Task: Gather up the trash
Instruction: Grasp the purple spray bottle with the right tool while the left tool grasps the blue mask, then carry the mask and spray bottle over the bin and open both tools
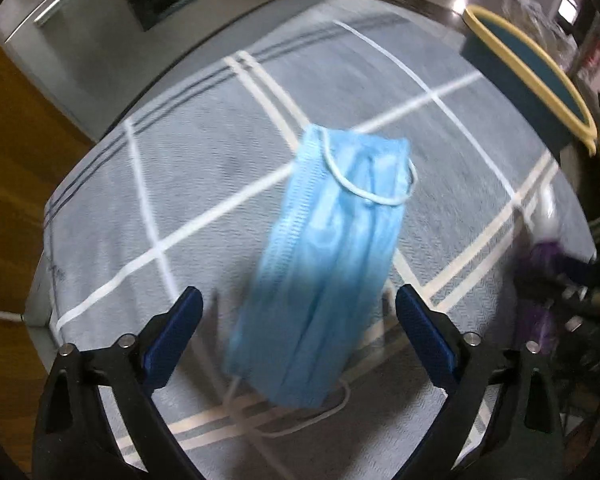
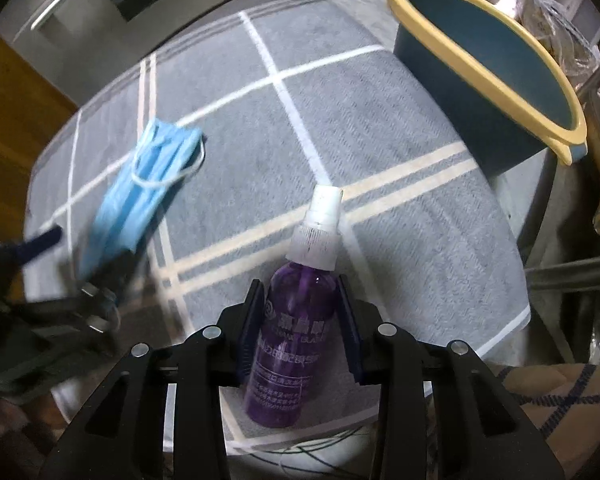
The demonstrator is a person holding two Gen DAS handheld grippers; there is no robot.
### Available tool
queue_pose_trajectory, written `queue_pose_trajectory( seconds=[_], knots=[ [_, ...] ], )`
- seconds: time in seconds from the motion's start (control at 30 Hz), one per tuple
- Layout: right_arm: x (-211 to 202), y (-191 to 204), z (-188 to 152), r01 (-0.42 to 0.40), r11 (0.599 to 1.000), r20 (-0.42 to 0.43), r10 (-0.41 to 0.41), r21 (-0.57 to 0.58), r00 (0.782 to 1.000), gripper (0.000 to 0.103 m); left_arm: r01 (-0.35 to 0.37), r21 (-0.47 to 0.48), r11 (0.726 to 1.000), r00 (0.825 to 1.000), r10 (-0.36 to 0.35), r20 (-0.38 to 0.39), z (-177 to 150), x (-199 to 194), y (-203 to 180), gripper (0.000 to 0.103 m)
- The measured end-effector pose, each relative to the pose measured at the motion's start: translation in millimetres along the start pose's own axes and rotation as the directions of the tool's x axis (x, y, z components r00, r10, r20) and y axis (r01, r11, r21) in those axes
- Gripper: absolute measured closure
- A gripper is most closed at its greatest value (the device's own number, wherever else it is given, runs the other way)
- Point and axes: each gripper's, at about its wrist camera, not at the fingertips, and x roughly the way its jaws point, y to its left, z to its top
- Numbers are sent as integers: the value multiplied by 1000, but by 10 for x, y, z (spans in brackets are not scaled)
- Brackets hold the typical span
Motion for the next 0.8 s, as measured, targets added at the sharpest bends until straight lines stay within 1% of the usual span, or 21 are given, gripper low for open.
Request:
queue_pose_trajectory(
  seconds=[0.03,0.07,0.1,0.13,0.2,0.23,0.27,0.33,0.43,0.6,0.67,0.73,0.8],
  knots=[
    [-30,-53,10,-6,1000,5,6,14,1000,66,0,6,1000,1000,0,-10,7,34,-20,20],
    [-44,-94,36,-14,999,9,14,30,1000,66,0,8,1000,1000,0,-19,11,64,-30,30],
    [-57,-138,73,-25,999,12,25,47,1000,66,1,8,1000,1000,-1,-28,13,99,-35,31],
    [-71,-162,92,-34,998,13,33,56,999,66,9,-3,1000,1000,-9,-16,22,96,-25,34],
    [-104,-215,148,-49,997,24,48,64,999,66,31,-22,999,999,-31,-10,59,95,-12,50],
    [-140,-237,171,-54,997,34,52,62,998,67,42,-27,999,999,-42,-5,80,85,-12,69],
    [-168,-248,191,-58,997,44,55,59,998,67,34,-25,999,999,-34,-4,99,79,-15,87],
    [-272,-261,247,-69,997,82,65,44,995,68,32,-18,999,999,-32,-7,129,74,-40,93],
    [-442,-247,317,-83,996,135,78,25,988,69,23,-6,1000,1000,-23,5,151,46,-90,96],
    [-702,-319,482,-115,993,201,108,21,974,69,34,-31,999,994,-30,108,307,-177,-114,98],
    [-864,-376,595,-133,991,241,124,22,963,69,48,-47,998,988,-40,146,368,-273,-114,98],
    [-1034,-421,679,-149,989,284,137,20,949,69,63,-39,997,979,-55,194,432,-412,-161,98],
    [-1260,-491,791,-162,987,344,146,18,927,69,79,-28,996,971,-71,230,494,-533,-203,98]
  ],
)
